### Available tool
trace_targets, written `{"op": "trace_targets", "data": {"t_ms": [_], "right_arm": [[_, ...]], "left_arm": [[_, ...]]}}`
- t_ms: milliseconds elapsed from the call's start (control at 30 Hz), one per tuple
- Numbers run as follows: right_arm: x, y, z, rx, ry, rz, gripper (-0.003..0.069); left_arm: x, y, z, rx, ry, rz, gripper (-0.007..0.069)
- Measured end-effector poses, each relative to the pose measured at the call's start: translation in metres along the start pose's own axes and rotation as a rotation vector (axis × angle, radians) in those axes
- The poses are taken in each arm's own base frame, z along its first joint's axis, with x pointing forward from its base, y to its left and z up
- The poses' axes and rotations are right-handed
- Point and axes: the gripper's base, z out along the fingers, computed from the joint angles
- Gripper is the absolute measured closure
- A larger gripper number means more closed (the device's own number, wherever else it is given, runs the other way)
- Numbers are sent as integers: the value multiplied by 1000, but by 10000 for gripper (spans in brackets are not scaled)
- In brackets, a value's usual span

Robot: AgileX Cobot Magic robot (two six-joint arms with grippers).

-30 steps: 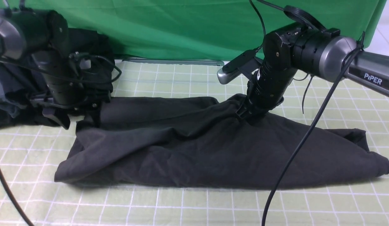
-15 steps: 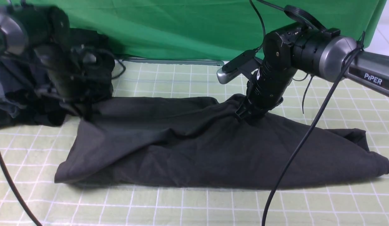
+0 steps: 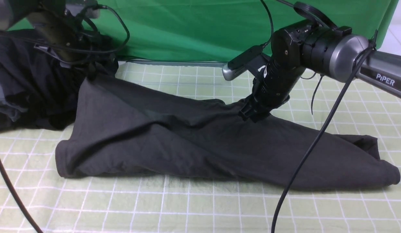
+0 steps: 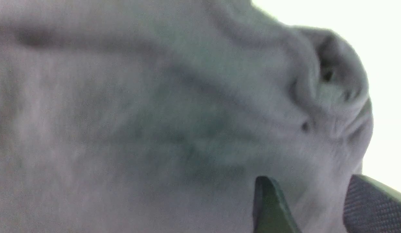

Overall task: Fold a long-sleeved shirt over a green coffee tablecloth.
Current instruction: 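Fold the black garment in half by bringing its near edge over to the far edge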

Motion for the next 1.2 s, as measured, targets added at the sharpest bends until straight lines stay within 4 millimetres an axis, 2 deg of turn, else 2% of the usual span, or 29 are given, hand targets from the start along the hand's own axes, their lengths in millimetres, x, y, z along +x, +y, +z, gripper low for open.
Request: {"op": "trace_targets", "data": {"t_ms": [33, 200, 267, 367, 433, 467, 533, 567, 633, 667, 700, 833, 867, 900, 933, 1000, 1100, 1167, 1200], "right_arm": [[-1, 0, 0, 1, -8, 3, 333], [-6, -12, 1, -13, -94, 77, 179], [-6, -17, 4, -33, -114, 120, 151], [-5, -23, 14, -57, -125, 176, 135], [-1, -26, 28, -94, -108, 212, 145], [-1, -26, 29, -95, -108, 212, 151], [2, -23, 41, -123, -91, 199, 236], [3, -23, 44, -130, -86, 191, 321], [4, -22, 45, -132, -85, 178, 416], [3, -23, 42, -131, -92, 171, 567], [1, -23, 37, -129, -102, 168, 595], [-8, -26, 6, -120, -168, 163, 628], [-8, -26, 4, -120, -172, 164, 629], [-13, -27, -11, -114, -212, 170, 630], [-15, -28, -18, -110, -235, 173, 630], [-17, -29, -24, -103, -265, 173, 630], [-18, -29, -14, -97, -274, 171, 630], [-18, -30, 6, -84, -288, 171, 628], [-18, -30, 10, -81, -293, 172, 626]], "left_arm": [[0, 0, 1, -2, 3, 2, 611], [3, 2, 3, -17, 39, 13, 611], [4, 2, 3, -17, 41, 12, 611], [4, 1, 3, -11, 46, 9, 611], [4, 0, 3, -5, 49, 5, 611], [4, 0, 3, -4, 48, 5, 611], [5, -1, 3, 5, 53, 0, 611], [5, -1, 3, 7, 56, -8, 611], [6, -1, 3, 8, 65, -26, 611], [7, 0, 1, -4, 78, -38, 611], [8, 1, -1, -17, 84, -48, 611], [5, 6, -20, -64, 36, -59, 611], [5, 6, -20, -64, 36, -59, 611], [1, 8, -30, -78, -15, -57, 611], [-2, 8, -34, -86, -54, -57, 611], [-5, 9, -35, -89, -89, -59, 611], [-6, 9, -24, -97, -88, -51, 611], [-5, 11, -3, -120, -57, -30, 611], [-5, 11, 4, -124, -47, -25, 611]]}}
